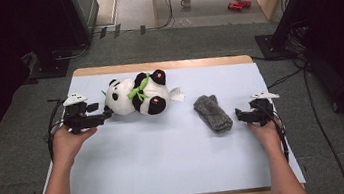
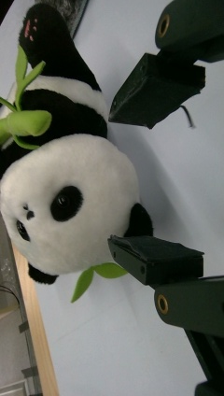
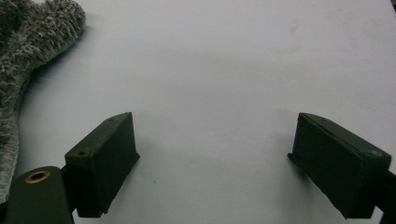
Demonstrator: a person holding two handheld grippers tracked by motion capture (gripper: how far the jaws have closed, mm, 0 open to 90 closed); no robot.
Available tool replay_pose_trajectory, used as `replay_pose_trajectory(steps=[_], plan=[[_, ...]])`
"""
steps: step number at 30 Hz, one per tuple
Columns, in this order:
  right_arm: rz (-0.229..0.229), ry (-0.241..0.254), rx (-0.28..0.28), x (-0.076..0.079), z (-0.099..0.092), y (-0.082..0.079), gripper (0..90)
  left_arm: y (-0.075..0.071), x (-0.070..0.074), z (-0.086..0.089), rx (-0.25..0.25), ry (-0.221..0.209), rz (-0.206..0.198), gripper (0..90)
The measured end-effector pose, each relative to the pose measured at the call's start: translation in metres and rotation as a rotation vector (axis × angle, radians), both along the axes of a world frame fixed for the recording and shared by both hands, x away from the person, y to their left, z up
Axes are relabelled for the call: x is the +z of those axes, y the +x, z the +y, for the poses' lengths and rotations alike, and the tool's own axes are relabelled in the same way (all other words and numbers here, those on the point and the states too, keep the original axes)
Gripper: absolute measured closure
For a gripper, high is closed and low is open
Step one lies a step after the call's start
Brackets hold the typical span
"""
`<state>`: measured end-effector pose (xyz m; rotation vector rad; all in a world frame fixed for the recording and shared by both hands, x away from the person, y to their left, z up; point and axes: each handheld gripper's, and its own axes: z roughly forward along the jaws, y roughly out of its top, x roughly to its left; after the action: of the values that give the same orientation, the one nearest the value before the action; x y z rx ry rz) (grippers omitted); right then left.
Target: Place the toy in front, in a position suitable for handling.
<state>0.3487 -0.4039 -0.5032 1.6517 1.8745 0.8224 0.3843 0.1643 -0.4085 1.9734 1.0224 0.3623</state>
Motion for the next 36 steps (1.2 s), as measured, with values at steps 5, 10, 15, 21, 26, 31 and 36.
replay_pose_trajectory(steps=[5,10,15,21,26,31,36], plan=[[0.006,0.005,-0.022,0.001,0.002,-0.003,13.4,0.003,0.004,-0.006,-0.028,0.005,-0.005,32.6],[0.017,0.005,-0.016,0.004,0.002,-0.005,19.5,0.01,0.007,-0.013,-0.053,-0.051,0.015,33.2],[0.019,0.012,-0.02,0.004,0.004,-0.008,18.7,0.017,0.01,-0.027,-0.084,-0.045,0.007,35.4],[-0.011,0.008,-0.027,0.0,0.007,-0.013,19.2,0.023,0.011,-0.041,-0.104,-0.02,-0.004,37.0],[-0.015,0.009,-0.026,0.0,0.007,-0.013,19.2,0.026,0.012,-0.052,-0.109,0.008,-0.021,37.5],[-0.015,0.009,-0.027,0.0,0.007,-0.014,19.1,0.029,0.013,-0.062,-0.103,0.013,-0.044,39.5],[-0.016,0.009,-0.027,0.0,0.007,-0.014,19.1,0.033,0.011,-0.072,-0.117,0.032,-0.041,40.2]])
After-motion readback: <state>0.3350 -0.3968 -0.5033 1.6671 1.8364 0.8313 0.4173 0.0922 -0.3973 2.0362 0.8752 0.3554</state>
